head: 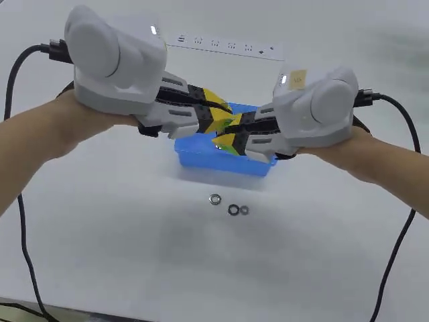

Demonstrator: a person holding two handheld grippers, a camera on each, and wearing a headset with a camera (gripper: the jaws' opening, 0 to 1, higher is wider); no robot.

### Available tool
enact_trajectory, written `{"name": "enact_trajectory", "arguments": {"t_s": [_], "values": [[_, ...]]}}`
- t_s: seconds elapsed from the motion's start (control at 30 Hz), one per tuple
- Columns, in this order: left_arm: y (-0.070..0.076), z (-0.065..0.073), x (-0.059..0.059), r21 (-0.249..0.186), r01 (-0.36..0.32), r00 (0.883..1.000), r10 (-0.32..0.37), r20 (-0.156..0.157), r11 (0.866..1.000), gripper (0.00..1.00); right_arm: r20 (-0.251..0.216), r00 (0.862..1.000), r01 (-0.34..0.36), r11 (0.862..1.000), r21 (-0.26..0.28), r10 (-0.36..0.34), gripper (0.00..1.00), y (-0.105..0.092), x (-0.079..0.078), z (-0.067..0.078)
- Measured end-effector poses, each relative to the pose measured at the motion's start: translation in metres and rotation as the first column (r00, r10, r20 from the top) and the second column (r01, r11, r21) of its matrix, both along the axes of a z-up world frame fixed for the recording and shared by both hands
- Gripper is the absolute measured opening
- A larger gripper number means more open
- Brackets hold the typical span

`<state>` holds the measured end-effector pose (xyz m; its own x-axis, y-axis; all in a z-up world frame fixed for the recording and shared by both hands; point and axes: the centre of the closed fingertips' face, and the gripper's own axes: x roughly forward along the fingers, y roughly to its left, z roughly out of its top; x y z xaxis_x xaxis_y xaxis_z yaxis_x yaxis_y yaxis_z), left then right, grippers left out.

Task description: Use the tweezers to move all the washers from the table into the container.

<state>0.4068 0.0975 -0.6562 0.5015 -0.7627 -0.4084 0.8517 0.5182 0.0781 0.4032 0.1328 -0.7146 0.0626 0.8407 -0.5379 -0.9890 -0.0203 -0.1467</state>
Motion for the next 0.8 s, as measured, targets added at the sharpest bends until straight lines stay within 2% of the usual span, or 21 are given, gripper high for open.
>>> {"name": "enact_trajectory", "arguments": {"t_s": [0.07,0.2,0.27,0.47,0.53,0.63,0.73,0.8], "values": [[-0.001,0.000,-0.002,0.010,0.012,1.000,-0.012,0.007,1.000,0.07,0.003,1.000,-0.006,1.000,-0.006,0.006,0.08,0.001,-0.002,0.000],[0.000,0.002,-0.006,0.038,0.035,0.998,-0.036,0.045,0.999,0.06,0.005,1.000,-0.008,1.000,-0.005,0.008,0.09,0.001,-0.004,0.001],[0.002,0.003,-0.005,0.045,0.033,0.998,-0.035,0.058,0.998,0.06,-0.017,1.000,0.007,1.000,0.001,-0.007,0.09,0.001,-0.005,0.002],[0.003,0.009,-0.011,0.038,0.050,0.997,-0.052,0.051,0.998,0.06,-0.027,1.000,-0.001,1.000,0.014,0.002,0.11,-0.001,-0.011,0.007],[0.002,0.010,-0.013,0.041,0.053,0.997,-0.055,0.052,0.998,0.06,0.003,1.000,-0.010,1.000,0.009,0.010,0.12,-0.002,-0.013,0.009],[0.000,0.012,-0.018,0.046,0.067,0.996,-0.070,0.051,0.997,0.06,-0.016,1.000,-0.006,1.000,0.006,0.006,0.12,-0.004,-0.016,0.011],[-0.002,0.013,-0.020,0.052,0.073,0.996,-0.075,0.052,0.996,0.06,-0.001,1.000,0.001,1.000,-0.005,-0.001,0.12,-0.009,-0.018,0.012],[-0.002,0.013,-0.022,0.053,0.076,0.995,-0.079,0.054,0.996,0.06,-0.021,1.000,0.012,1.000,-0.012,-0.012,0.13,-0.013,-0.020,0.010]]}}
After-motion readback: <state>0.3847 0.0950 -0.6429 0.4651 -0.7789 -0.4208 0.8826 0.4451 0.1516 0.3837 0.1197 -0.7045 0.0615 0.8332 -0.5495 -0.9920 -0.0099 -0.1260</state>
